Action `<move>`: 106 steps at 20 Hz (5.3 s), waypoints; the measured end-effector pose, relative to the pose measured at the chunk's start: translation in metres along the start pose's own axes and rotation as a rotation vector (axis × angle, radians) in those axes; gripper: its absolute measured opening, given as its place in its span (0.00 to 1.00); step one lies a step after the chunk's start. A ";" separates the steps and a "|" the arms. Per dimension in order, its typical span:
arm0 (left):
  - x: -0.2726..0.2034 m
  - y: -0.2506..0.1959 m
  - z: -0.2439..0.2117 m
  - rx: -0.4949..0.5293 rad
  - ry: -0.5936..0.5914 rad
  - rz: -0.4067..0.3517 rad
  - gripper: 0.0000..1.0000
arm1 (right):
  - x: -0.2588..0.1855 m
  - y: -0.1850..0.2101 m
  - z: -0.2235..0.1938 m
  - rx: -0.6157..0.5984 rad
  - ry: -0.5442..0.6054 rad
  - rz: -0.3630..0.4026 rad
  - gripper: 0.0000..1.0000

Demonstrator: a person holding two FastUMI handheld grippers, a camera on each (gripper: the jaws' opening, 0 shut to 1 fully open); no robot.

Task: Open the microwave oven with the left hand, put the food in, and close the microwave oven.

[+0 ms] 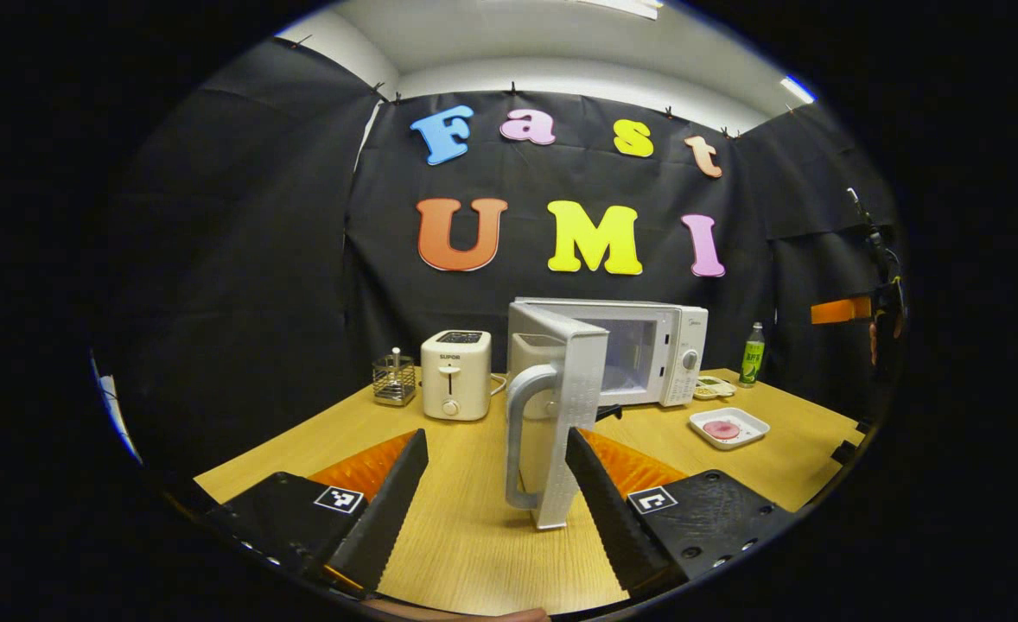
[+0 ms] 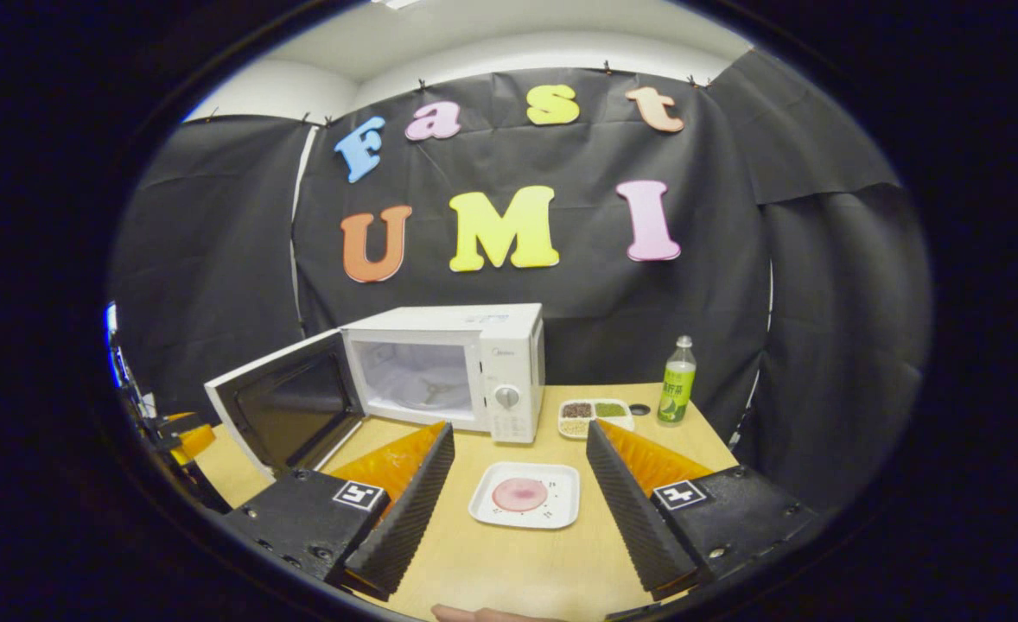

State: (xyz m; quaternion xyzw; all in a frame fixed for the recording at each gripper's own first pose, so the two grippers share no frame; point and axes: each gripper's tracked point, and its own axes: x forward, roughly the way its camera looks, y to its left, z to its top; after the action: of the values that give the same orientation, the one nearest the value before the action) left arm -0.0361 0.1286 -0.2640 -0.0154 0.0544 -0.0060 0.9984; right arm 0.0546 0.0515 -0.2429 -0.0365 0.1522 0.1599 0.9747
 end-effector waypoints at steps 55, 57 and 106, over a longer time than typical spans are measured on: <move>0.011 -0.033 0.080 0.013 -0.159 -0.020 0.95 | 0.187 0.189 -0.108 0.823 0.693 0.295 0.03; 0.008 -0.025 0.076 0.036 -0.155 -0.009 0.95 | 0.214 0.216 -0.102 0.890 0.615 0.275 0.04; 0.047 0.101 0.014 -0.028 -0.066 0.064 0.26 | 0.028 0.080 0.048 0.044 -0.378 0.001 0.99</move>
State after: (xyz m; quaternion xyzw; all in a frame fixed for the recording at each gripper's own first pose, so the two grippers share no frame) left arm 0.0128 0.2297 -0.2588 -0.0280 0.0222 0.0271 0.9990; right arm 0.0674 0.1414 -0.2078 0.0155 -0.0302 0.1611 0.9864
